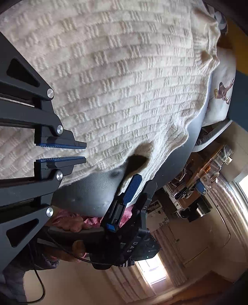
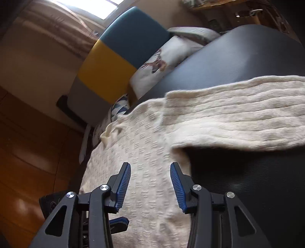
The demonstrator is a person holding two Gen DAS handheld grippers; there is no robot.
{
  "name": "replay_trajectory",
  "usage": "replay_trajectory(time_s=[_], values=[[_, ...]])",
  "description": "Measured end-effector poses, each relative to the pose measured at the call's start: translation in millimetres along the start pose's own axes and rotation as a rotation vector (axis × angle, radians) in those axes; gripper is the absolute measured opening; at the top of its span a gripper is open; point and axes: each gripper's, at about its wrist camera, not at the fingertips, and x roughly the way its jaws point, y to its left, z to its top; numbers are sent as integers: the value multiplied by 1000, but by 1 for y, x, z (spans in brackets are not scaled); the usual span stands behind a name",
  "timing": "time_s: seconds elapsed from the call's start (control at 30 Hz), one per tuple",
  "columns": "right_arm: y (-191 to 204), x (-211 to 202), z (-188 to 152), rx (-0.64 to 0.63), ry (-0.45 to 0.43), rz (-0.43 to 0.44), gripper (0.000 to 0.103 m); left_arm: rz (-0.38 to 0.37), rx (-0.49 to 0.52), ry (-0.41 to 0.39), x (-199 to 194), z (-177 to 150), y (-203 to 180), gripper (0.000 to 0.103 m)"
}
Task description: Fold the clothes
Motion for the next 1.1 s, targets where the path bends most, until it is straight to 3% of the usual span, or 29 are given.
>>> replay_trajectory(time_s=[0.07, 0.13, 0.2, 0.23, 0.37, 0.43, 0.6, 0.7, 0.77, 0.87, 1.0, 1.1], values=[[-5, 29, -5, 27, 106, -79, 44, 72, -9, 16, -6, -6, 19, 7], [-17, 34, -7, 31, 81, -150, 27, 152, -29, 41, -4, -21, 41, 7], [-29, 33, -6, 46, 51, -198, 11, 140, -52, 22, -3, -31, 48, 6], [-32, 31, -6, 69, 48, -190, 10, 135, -74, 17, -6, -31, 49, 6], [-10, 6, -11, 13, 10, -178, 31, 110, -90, -79, -50, -41, 49, 11], [8, -3, -21, -21, 17, -110, 32, 115, -115, -133, -81, -50, 54, 18], [55, 7, -67, -147, 112, -26, 32, 263, -198, -274, -154, -84, 83, 22], [64, 13, -97, -208, 144, -64, 32, 366, -261, -331, -195, -118, 110, 24], [58, 15, -109, -200, 151, -92, 32, 403, -314, -351, -216, -145, 129, 31], [36, 16, -115, -130, 141, -124, 32, 435, -388, -355, -233, -178, 150, 31], [12, 12, -115, -11, 120, -55, 31, 383, -417, -338, -233, -200, 156, 32], [10, 12, -119, -15, 100, -43, 31, 345, -438, -320, -229, -205, 158, 39]])
